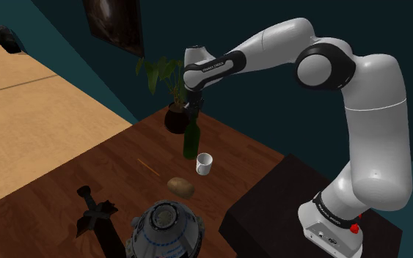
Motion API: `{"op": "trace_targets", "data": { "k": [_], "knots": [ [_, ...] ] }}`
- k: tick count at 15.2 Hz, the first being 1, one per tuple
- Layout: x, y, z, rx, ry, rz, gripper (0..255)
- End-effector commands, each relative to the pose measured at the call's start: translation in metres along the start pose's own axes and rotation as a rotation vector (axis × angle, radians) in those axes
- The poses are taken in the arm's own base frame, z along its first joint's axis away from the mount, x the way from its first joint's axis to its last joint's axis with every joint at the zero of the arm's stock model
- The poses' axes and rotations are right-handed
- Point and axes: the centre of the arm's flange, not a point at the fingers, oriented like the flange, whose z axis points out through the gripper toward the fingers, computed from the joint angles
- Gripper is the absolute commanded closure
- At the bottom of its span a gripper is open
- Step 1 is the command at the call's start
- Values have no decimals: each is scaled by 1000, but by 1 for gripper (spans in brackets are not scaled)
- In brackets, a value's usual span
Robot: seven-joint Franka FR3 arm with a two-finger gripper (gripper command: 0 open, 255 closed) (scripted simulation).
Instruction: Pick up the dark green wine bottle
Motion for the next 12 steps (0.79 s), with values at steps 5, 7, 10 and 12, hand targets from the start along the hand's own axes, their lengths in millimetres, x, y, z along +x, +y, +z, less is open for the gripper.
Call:
{"op": "trace_targets", "data": {
  "k": [5,7,10,12],
  "knots": [
    [-2,1,-32,0,0,0,255],
    [-3,1,-43,0,0,0,255],
    [-4,1,-59,0,0,0,255],
    [-4,1,-60,0,0,0,255]
  ]
}}
